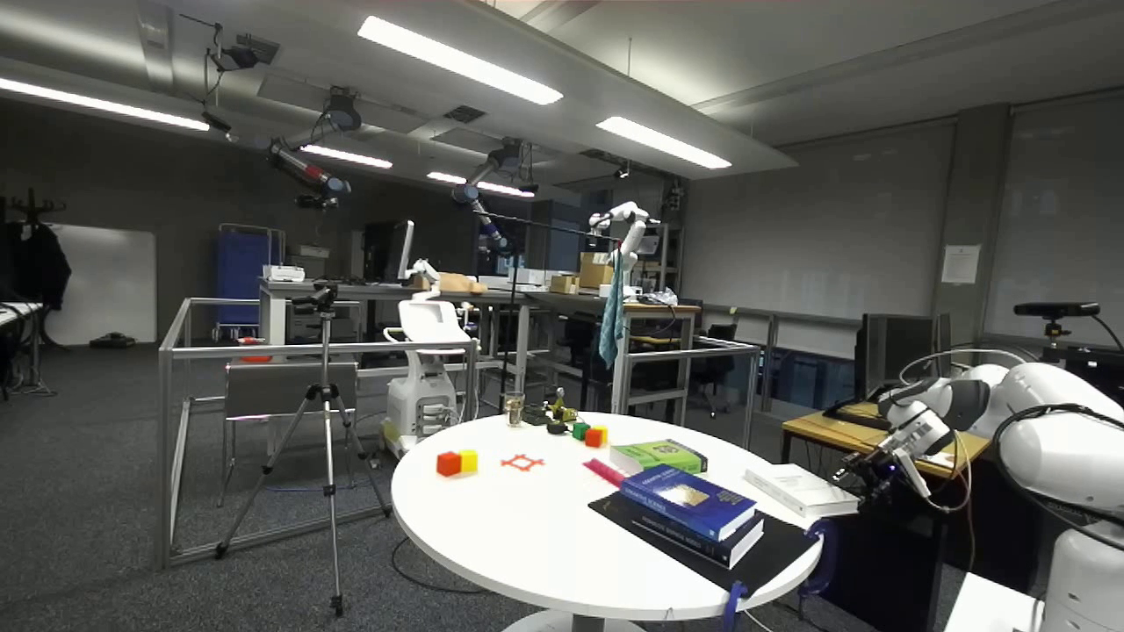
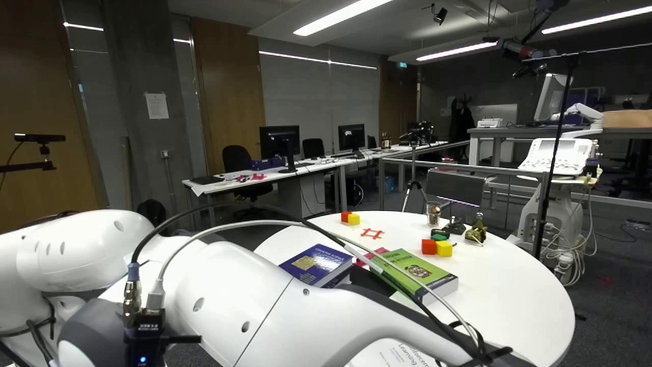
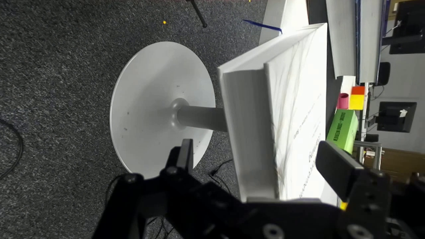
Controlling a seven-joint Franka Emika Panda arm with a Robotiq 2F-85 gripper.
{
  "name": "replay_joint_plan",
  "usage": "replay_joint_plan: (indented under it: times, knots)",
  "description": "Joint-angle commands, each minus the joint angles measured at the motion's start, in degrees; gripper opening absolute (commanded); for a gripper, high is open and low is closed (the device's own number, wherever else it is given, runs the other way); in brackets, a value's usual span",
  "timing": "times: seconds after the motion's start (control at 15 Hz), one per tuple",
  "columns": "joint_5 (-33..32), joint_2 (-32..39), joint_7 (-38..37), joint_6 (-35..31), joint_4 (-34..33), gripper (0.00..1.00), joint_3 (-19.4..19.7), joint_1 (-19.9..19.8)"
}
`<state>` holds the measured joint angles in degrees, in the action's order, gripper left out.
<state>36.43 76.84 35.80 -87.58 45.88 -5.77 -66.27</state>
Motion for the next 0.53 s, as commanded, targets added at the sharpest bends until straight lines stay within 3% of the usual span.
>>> replay_joint_plan:
  times: [0.0, 0.47]
  knots:
    - [3.26, 2.47, 0.32, 4.46, -3.32, 1.0, -3.0, -2.52]
    - [6.24, 6.05, -0.17, 10.07, -7.25, 1.0, -5.38, -4.27]
